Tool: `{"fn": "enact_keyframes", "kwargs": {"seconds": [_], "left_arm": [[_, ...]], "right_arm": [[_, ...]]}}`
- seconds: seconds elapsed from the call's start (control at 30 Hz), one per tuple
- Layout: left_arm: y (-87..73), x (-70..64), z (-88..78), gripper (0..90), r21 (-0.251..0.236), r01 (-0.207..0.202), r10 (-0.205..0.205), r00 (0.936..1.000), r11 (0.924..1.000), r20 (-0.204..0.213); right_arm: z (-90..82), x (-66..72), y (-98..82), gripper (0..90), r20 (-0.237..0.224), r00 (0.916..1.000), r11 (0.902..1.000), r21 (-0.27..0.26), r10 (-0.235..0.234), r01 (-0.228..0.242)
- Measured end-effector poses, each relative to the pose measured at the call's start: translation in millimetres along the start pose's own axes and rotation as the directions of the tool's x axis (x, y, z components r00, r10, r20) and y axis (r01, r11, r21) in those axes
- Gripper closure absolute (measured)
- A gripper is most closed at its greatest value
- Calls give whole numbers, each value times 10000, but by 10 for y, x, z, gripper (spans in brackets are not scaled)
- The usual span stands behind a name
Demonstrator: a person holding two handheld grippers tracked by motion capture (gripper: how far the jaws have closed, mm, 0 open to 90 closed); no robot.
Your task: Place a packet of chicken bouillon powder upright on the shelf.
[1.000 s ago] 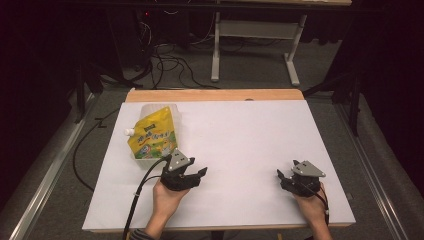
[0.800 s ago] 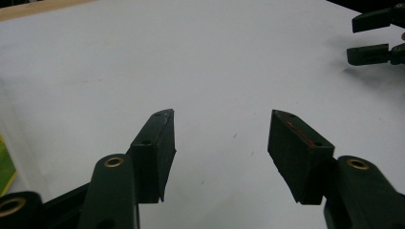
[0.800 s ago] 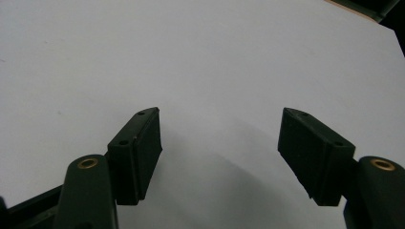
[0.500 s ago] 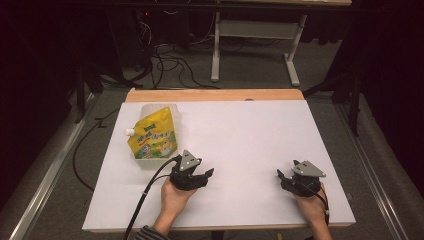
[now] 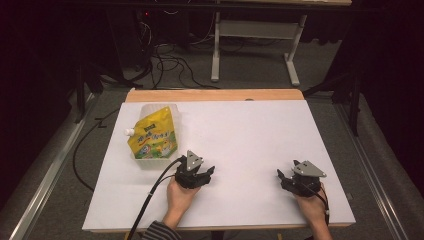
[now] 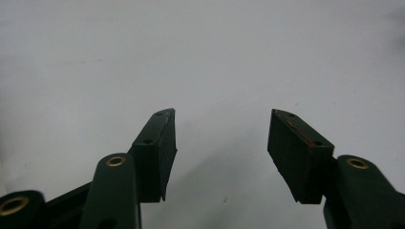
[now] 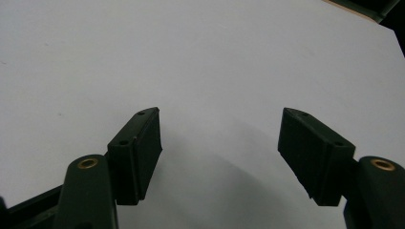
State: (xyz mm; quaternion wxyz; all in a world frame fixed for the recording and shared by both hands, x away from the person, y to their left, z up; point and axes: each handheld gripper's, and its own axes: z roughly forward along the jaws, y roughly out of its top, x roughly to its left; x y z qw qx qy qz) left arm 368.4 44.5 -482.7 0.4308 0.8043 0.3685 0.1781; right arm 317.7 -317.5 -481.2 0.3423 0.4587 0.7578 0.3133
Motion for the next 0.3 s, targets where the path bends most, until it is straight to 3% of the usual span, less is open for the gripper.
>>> {"fn": "enact_keyframes", "kwargs": {"seconds": [0.3], "left_arm": [[-8, 9, -11, 426, -123, 187, -188, 9997, 9998, -125]], "right_arm": [[-1, 7, -1, 320, 38, 10000, 10000, 28, 7, -7]]}}
